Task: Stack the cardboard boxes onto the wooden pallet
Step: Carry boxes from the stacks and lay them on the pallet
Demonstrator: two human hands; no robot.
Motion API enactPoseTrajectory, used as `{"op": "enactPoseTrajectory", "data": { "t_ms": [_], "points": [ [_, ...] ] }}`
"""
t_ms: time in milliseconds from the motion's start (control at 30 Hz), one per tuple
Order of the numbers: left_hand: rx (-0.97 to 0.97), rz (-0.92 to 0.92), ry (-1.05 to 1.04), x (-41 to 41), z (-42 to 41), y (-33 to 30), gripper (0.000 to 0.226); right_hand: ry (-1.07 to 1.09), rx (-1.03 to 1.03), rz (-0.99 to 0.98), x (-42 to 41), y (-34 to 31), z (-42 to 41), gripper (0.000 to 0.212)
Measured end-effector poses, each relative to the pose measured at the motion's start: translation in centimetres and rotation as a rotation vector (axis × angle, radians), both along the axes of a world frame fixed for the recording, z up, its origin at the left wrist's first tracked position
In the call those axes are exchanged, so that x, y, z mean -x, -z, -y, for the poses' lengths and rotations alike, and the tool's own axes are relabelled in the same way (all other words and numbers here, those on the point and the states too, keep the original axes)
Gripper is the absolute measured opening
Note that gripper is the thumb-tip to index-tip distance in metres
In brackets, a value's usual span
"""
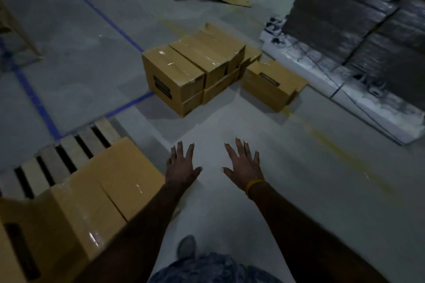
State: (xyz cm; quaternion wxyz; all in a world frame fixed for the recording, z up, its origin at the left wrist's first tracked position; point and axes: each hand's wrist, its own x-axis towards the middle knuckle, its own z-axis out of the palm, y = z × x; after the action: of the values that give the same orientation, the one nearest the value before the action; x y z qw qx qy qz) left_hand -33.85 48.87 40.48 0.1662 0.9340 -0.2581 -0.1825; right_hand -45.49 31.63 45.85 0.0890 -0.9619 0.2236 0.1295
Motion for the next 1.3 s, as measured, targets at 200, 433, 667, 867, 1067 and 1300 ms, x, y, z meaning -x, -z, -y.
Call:
{"op": "enactPoseTrajectory", "data": {
  "t_ms": [200, 433, 667, 867, 1067, 1300],
  "points": [
    [0.026, -0.013, 0.046, -2.9, 7.5, -0.7, 0.088, 0.044, 0.012, 0.010, -3.2, -0.6, 5.0, 0.081],
    [0.033, -0.021, 0.042, -4.6, 16.7, -0.2, 0.088, 0.072, -0.023, 0.027, -4.9, -0.4, 13.5, 0.081],
    [0.018, -0.005, 0.054, -4.9, 29.5, -0.2, 0.089, 0.092, -0.048, 0.056, -5.5, 0.3, 26.4, 0.081],
    [0.048, -0.017, 0.017, -4.6, 42.4, -1.8, 0.088, 0.082, -0.040, 0.040, -4.8, -1.1, 39.5, 0.080],
    [0.059, -0.050, 0.022, -5.2, 52.2, -2.5, 0.088, 0.093, -0.037, 0.038, -5.8, -1.4, 49.5, 0.080],
    [0.045, -0.061, 0.028, -9.9, 61.5, -1.5, 0.088, 0.082, -0.058, 0.019, -10.3, 0.2, 58.2, 0.080]
  ]
}}
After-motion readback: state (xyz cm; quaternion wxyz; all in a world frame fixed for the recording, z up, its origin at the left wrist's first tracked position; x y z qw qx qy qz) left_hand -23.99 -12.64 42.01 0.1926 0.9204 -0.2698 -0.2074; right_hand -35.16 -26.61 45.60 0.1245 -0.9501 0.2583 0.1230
